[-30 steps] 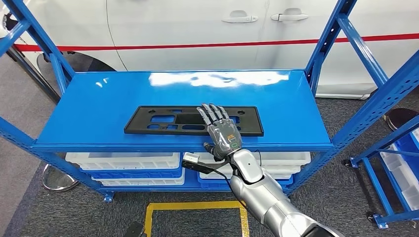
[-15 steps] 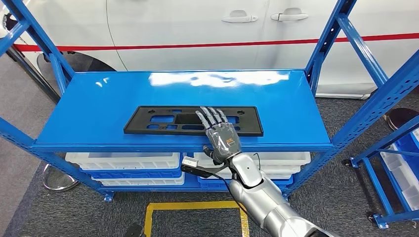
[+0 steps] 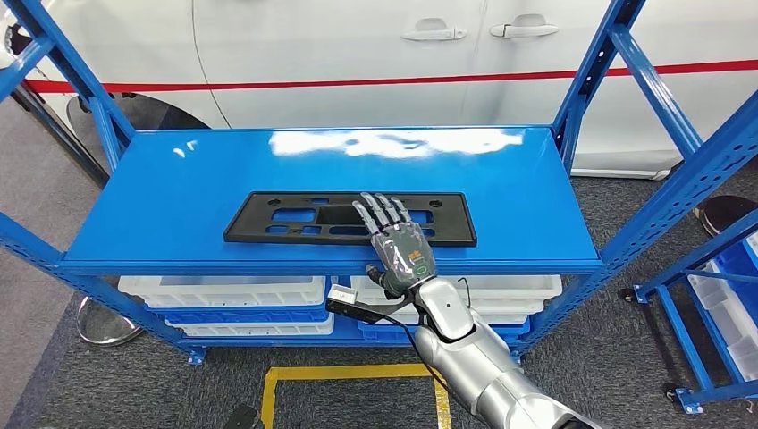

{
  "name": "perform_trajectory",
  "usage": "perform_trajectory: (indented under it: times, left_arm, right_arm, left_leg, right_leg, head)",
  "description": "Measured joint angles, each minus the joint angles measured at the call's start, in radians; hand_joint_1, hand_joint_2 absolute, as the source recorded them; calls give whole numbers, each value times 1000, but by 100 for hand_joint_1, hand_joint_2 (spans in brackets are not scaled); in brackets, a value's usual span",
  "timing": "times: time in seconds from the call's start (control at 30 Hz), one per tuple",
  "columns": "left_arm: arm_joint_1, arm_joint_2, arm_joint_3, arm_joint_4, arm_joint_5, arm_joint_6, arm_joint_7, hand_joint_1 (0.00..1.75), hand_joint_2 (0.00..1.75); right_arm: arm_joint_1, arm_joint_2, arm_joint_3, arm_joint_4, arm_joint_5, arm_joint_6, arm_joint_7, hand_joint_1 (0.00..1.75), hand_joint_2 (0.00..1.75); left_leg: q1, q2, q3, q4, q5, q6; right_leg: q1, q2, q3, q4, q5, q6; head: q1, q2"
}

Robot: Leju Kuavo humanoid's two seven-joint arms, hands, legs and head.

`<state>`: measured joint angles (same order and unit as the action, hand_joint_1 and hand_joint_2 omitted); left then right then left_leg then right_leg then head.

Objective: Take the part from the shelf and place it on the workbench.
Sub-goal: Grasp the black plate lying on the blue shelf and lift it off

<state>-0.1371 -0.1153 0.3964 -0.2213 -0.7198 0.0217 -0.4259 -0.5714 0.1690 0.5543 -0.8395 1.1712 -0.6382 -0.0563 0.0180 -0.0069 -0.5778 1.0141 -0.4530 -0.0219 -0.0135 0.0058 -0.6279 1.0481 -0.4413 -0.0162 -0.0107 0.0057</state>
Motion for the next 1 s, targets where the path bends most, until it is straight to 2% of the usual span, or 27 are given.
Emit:
perform_trajectory:
  times: [0.6,0.73,0.77,0.9,1.0]
  left_arm:
    - [-1,1,0,0,-3,-3,1,0,0]
    - [-2,1,0,0,-4,-3,1,0,0]
    - [-2,1,0,0,-5,-4,1,0,0]
    - [-2,1,0,0,-7,-5,-1,0,0]
    - [-2,1,0,0,-7,-5,-2,0,0]
  right_arm:
    - [4,0,0,-7,1,-2,9,0,175]
    - [6,-1,0,-9,12,-2,10,0,0]
    - [6,-1,0,-9,22,-3,10,0,0]
    - [8,-7,0,-12,56,-7,15,0,175]
    - [10,-11,1,-17,79,-21,22,0,175]
  left_leg:
    - [0,0,0,0,0,0]
    - [0,0,0,0,0,0]
    - [0,0,0,0,0,0]
    - [0,0,0,0,0,0]
    - [0,0,0,0,0,0]
  right_leg:
    - [0,0,0,0,0,0]
    - [0,0,0,0,0,0]
    - [0,0,0,0,0,0]
    - [0,0,0,0,0,0]
    - [0,0,0,0,0,0]
  head:
    - [0,0]
    - [0,0]
    - [0,0]
    - [0,0]
    - [0,0]
